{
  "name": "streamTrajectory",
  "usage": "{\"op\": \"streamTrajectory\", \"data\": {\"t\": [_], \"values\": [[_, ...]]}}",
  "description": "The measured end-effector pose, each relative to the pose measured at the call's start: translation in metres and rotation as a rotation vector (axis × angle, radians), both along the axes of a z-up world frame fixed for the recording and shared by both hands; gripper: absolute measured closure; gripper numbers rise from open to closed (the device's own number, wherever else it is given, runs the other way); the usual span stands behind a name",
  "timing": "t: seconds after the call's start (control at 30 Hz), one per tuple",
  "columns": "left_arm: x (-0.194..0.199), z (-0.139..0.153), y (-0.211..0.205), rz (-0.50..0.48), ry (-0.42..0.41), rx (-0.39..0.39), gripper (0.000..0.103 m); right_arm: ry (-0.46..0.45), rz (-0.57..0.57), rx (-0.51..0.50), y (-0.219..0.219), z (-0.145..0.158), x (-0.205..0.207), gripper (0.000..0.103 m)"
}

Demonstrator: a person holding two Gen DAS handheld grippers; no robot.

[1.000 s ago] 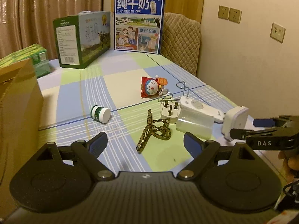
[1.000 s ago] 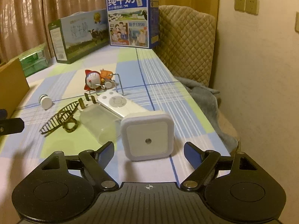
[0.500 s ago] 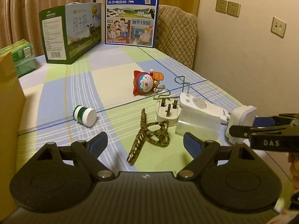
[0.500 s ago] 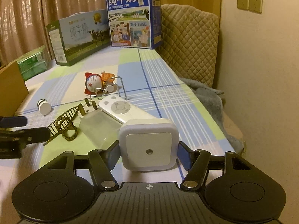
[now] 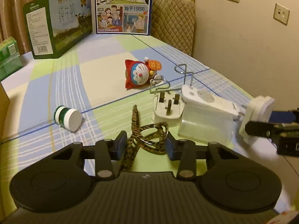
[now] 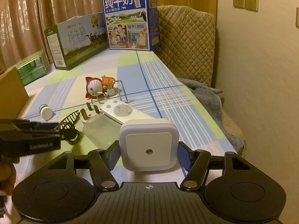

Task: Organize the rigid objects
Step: 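Grasp the striped cable with the left gripper while the right gripper holds the night light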

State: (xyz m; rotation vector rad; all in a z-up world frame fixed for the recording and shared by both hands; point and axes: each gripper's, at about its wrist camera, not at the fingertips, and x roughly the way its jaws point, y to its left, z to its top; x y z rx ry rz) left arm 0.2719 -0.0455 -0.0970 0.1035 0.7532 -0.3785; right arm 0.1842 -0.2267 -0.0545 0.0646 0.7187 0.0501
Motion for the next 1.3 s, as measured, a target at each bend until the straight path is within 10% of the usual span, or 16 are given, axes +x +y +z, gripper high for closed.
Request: {"op": "streamTrajectory", "data": {"t": [0.53,1.3], "values": [[-0.115,0.014,0.035,0.115,0.065,0.026,0.069,0.014,0.177,0.048,0.046,0.019,-0.032,0.042],[-0.112,0.016,0.044,0.154,0.024,-0.001,0.067,-0.025,0.207,0.071,0.072,0.037,-0.032,0.042]]}}
